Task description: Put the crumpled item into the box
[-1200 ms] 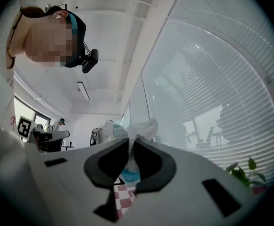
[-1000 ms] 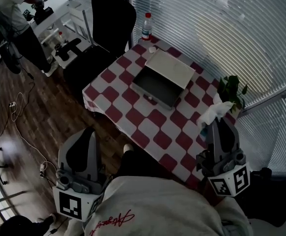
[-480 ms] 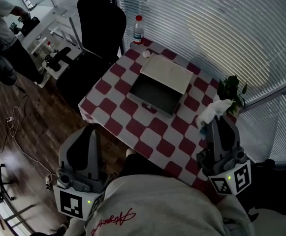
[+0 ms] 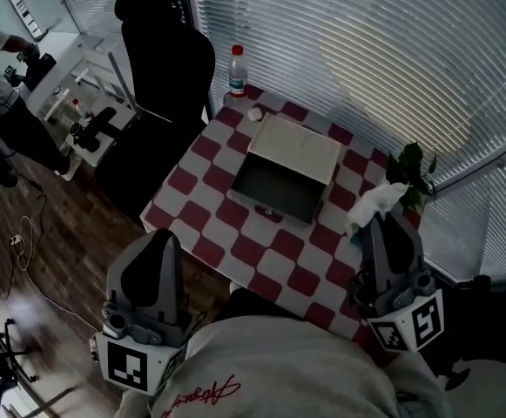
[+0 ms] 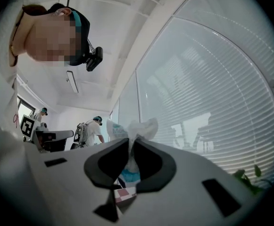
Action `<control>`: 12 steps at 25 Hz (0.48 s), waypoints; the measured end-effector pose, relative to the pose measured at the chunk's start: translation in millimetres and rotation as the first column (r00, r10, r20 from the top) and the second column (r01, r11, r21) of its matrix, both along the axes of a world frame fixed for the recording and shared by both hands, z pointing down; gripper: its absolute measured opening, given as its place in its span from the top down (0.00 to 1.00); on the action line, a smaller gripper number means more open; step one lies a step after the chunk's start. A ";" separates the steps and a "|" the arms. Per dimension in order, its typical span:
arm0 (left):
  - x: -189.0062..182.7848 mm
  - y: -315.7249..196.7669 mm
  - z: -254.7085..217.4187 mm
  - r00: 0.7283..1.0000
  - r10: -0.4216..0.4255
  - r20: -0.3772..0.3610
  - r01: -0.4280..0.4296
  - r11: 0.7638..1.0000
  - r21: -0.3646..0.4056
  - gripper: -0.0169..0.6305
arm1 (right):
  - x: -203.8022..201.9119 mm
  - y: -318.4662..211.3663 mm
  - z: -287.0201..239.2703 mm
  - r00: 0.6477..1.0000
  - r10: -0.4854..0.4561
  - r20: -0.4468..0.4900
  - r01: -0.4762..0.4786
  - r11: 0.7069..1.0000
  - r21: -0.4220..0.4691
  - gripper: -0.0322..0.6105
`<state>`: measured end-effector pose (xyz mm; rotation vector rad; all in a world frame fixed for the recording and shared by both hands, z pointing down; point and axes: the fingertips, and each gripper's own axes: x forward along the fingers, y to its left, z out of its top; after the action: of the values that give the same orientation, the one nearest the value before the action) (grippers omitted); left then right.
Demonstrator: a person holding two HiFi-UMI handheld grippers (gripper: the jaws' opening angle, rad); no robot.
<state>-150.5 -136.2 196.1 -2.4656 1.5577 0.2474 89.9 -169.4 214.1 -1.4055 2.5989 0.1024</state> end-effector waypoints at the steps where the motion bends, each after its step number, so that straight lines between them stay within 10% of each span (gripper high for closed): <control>1: -3.4 -3.3 1.1 1.000 0.005 0.008 -0.005 1.000 0.000 0.94 | -2.5 -2.2 -1.9 1.000 0.006 -0.001 -0.006 1.000 0.007 0.88; 12: -25.8 -33.1 5.5 0.997 0.071 -0.006 -0.071 0.997 0.005 0.94 | -25.7 -15.1 1.9 0.997 0.075 -0.019 -0.075 0.997 0.010 0.88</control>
<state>-176.3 -169.3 201.6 -2.5222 1.4719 0.2705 64.2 -184.6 216.1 -1.5063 2.5583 0.1384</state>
